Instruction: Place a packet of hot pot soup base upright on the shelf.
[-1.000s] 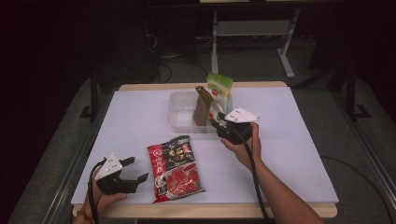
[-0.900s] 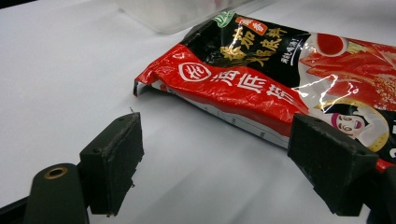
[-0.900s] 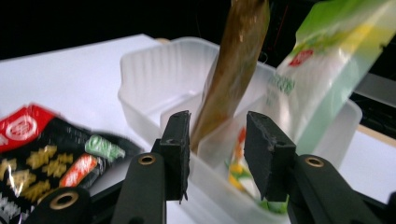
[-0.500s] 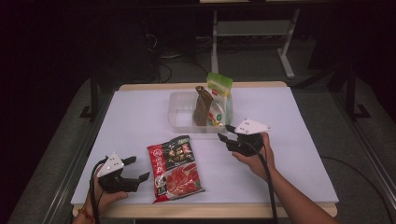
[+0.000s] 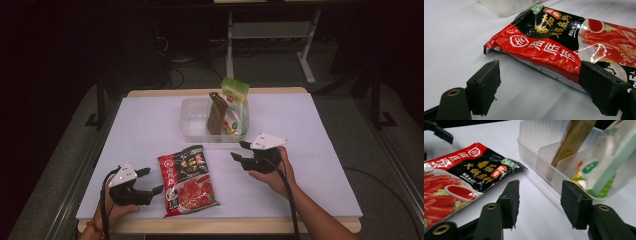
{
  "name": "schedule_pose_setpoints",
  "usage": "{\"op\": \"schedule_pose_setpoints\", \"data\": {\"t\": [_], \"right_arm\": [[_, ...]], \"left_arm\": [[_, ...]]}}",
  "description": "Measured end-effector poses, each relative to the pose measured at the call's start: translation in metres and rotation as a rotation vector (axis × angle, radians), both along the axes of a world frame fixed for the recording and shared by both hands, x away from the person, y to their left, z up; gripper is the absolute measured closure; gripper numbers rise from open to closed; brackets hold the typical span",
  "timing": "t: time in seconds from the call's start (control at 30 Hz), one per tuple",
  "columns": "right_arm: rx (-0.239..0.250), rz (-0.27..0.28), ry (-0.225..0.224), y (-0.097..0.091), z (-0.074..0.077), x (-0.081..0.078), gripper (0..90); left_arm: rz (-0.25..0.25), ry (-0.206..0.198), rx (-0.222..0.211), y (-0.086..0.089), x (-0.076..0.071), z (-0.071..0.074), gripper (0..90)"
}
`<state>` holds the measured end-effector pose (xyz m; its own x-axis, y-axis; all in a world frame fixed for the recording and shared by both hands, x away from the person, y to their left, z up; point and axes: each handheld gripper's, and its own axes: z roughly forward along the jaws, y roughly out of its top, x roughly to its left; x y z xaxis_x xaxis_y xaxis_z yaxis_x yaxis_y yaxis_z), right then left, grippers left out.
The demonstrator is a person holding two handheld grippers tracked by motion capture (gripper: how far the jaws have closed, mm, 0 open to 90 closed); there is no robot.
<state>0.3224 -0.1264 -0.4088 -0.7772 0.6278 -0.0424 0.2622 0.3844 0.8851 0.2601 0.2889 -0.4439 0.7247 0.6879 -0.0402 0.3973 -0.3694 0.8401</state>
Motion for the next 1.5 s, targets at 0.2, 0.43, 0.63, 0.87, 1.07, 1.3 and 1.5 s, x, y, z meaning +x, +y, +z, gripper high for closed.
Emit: {"op": "schedule_pose_setpoints", "data": {"t": [0.2, 0.43, 0.63, 0.87, 1.07, 1.3, 1.5], "right_arm": [[-0.011, 0.05, 0.051, 0.011, -0.007, 0.003, 40.4], [-0.015, 0.131, 0.128, 0.028, -0.014, 0.002, 35.6], [-0.028, 0.208, 0.158, 0.046, -0.019, -0.004, 34.2], [-0.027, 0.279, 0.192, 0.059, -0.023, -0.011, 33.7], [0.006, 0.314, 0.239, 0.065, -0.024, -0.018, 30.7], [-0.038, 0.341, 0.258, 0.08, -0.03, -0.025, 28.2], [-0.052, 0.306, 0.314, 0.083, -0.037, -0.017, 23.9]], "left_arm": [[-0.004, 0.049, -0.022, -0.002, 0.006, 0.001, 17.5], [-0.004, 0.095, -0.026, -0.005, 0.012, 0.007, 17.5], [-0.004, 0.138, -0.033, -0.007, 0.019, 0.006, 17.2], [-0.012, 0.2, -0.053, -0.014, 0.03, 0.002, 14.8], [-0.007, 0.264, -0.051, -0.025, 0.04, -0.006, 13.6], [-0.016, 0.282, -0.043, -0.029, 0.043, -0.007, 10.5], [-0.021, 0.285, -0.054, -0.033, 0.046, -0.007, 15.6]]}}
